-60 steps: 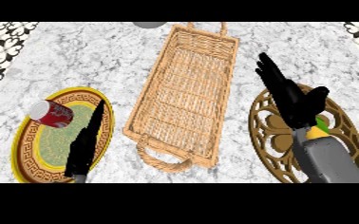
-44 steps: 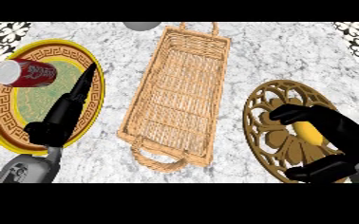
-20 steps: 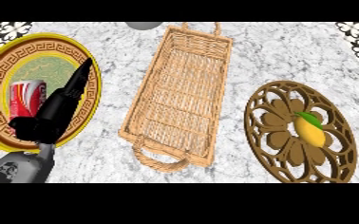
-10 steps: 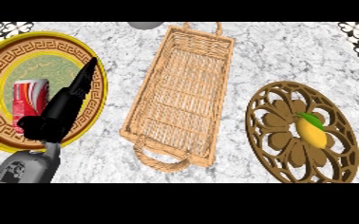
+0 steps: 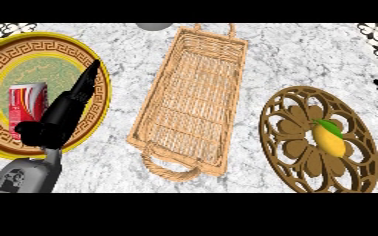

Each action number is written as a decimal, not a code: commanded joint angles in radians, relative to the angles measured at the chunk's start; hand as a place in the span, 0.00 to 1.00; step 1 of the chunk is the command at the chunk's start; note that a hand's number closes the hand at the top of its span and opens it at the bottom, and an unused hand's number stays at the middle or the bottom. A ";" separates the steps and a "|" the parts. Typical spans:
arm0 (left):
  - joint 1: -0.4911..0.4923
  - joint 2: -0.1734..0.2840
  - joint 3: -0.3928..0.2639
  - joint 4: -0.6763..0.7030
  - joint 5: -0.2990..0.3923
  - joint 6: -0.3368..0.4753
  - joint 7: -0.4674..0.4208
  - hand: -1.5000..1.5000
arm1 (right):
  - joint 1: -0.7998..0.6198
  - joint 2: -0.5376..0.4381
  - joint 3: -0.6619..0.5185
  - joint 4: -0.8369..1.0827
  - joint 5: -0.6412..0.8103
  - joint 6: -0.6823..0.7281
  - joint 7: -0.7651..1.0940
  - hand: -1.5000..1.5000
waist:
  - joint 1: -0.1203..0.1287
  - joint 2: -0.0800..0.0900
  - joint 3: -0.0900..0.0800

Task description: Pick the lemon from the placemat and place it in the basket

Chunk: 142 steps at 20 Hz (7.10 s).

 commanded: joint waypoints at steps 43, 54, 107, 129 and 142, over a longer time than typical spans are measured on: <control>0.056 -0.198 0.146 -0.063 -0.177 -0.151 0.038 0.50 | -0.043 0.399 0.126 0.143 0.535 -0.182 -0.123 0.00 | -0.003 -0.002 0.000; 0.049 -0.187 0.201 -0.043 -0.171 -0.208 0.016 0.50 | -0.192 0.390 0.119 0.411 0.645 -0.200 -0.209 0.00 | 0.003 -0.001 0.000; 0.014 -0.190 0.237 -0.015 -0.200 -0.219 0.058 0.50 | 0.024 0.956 0.970 -0.407 0.722 -0.903 1.076 1.00 | -0.025 -0.029 -0.011; -0.038 -0.214 0.200 -0.033 -0.195 -0.235 0.074 0.50 | -0.667 0.956 0.807 -0.206 1.049 -0.940 1.834 1.00 | 0.055 -0.006 -0.005; 0.000 -0.212 0.208 -0.015 -0.207 -0.232 0.025 0.50 | -0.833 0.956 0.695 0.059 0.923 -1.000 1.868 1.00 | 0.033 0.001 -0.002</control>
